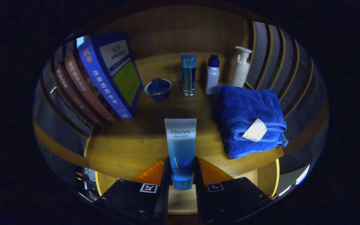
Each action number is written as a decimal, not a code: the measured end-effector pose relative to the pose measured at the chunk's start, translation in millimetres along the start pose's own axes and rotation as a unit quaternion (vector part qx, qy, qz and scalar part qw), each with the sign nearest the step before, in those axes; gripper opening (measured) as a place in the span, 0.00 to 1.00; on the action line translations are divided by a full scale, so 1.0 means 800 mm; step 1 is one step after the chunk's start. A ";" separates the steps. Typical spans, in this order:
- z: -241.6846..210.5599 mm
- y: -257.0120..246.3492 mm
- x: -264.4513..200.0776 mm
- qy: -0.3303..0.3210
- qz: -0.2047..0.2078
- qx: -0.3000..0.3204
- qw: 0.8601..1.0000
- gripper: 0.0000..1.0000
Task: Pull open the drawer, take out the items inside it, and place them on the countertop above the cabinet.
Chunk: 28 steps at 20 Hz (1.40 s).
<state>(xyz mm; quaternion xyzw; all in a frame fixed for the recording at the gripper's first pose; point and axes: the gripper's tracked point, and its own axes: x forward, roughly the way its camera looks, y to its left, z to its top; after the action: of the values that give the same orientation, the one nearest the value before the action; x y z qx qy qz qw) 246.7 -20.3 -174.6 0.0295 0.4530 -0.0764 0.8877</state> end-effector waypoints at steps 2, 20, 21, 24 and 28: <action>0.002 -0.005 0.020 0.008 -0.002 0.004 1.000 0.42; 0.003 0.005 -0.095 -0.144 0.047 -0.029 0.988 0.99; 0.001 0.008 -0.116 -0.168 0.053 -0.033 0.984 0.99; -0.016 0.010 -0.179 -0.240 0.069 -0.040 0.968 0.99; -0.053 -0.001 -0.244 -0.311 0.076 -0.045 0.946 0.99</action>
<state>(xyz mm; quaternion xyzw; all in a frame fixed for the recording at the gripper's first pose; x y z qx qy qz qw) 99.6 5.3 -41.8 -0.0009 0.1538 0.0065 0.9881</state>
